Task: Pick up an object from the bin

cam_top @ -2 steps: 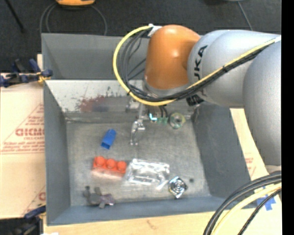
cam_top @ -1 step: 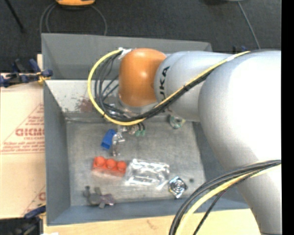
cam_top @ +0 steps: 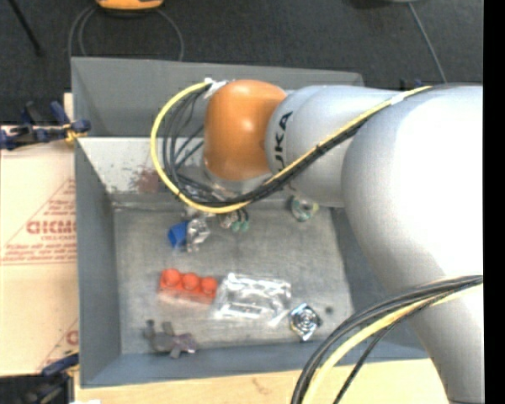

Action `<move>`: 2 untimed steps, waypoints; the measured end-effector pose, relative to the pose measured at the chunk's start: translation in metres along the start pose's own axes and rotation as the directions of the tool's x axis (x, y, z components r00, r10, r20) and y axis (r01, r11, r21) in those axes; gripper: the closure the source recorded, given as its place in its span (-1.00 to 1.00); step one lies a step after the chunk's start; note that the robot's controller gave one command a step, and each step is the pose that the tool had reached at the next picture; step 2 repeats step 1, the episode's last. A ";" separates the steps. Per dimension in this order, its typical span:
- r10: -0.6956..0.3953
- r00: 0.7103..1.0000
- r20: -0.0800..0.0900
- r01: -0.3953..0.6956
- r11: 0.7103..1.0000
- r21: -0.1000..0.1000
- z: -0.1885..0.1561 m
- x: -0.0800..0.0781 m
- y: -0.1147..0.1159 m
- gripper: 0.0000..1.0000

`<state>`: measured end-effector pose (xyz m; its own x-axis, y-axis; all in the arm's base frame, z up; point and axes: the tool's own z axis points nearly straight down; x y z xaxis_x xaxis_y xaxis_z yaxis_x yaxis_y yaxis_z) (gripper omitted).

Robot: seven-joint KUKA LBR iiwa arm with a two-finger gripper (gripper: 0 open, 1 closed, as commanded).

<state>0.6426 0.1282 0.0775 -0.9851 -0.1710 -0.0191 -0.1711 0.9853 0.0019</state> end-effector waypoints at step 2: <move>-0.087 0.996 -0.006 0.087 0.996 0.003 -0.137 0.009 -0.020 1.00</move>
Offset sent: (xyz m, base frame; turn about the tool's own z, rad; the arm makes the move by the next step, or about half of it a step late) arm -0.0113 -0.0199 0.1305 -0.0893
